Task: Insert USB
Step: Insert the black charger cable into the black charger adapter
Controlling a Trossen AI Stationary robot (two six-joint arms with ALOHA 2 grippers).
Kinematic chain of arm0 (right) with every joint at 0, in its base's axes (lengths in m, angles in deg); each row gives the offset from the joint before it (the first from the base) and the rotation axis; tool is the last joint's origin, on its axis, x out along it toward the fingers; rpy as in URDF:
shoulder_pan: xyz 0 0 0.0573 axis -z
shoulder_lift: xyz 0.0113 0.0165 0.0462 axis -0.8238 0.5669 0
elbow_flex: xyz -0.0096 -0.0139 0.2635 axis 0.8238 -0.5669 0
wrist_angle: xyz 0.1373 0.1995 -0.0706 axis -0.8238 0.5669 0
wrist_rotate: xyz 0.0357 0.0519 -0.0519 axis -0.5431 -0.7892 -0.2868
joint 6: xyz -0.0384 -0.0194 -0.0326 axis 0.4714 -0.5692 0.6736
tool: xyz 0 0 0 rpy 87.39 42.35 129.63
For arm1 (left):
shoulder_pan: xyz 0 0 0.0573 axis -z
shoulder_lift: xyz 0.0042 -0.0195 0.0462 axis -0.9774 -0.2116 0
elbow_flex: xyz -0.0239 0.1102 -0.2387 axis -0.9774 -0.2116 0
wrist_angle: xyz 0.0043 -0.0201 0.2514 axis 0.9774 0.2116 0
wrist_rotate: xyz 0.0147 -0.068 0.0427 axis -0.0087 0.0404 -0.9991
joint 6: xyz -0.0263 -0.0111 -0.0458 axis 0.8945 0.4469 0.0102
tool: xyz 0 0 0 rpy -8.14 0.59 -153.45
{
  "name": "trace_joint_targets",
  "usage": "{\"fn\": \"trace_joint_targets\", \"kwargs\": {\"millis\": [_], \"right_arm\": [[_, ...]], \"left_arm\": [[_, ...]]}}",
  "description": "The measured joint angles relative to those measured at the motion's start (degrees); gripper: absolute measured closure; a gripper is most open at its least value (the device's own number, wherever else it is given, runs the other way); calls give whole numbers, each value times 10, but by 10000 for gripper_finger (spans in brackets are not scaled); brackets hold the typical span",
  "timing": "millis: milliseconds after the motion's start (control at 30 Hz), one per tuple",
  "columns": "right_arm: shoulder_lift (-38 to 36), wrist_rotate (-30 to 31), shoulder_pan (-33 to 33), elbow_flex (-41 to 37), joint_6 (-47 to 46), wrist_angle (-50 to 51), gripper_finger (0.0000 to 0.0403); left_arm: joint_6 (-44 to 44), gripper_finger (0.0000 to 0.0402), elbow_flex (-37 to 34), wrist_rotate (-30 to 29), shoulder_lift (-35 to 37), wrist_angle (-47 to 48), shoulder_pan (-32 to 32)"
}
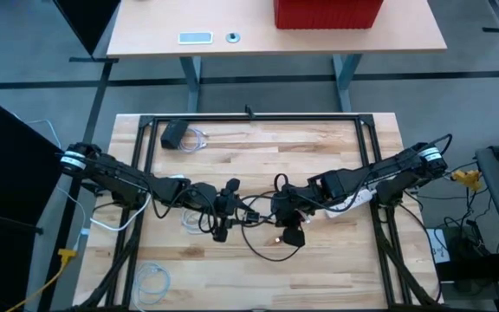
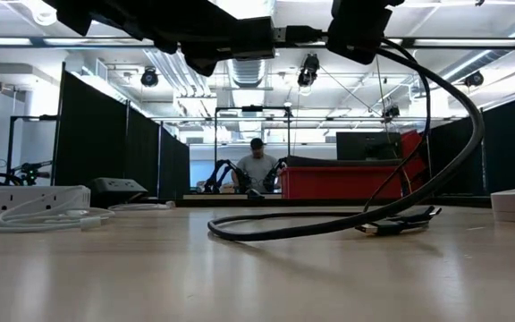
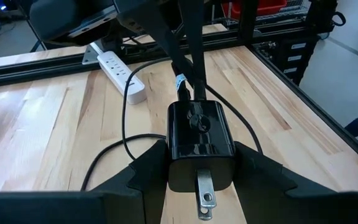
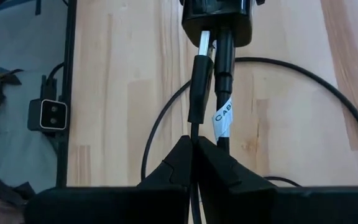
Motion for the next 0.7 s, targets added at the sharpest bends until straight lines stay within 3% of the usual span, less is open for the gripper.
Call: {"fn": "trace_joint_targets", "kwargs": {"millis": [700], "right_arm": [[14,-7,5,17,8,-7,403]], "left_arm": [[8,255,0,19,-1,35,-3]]}}
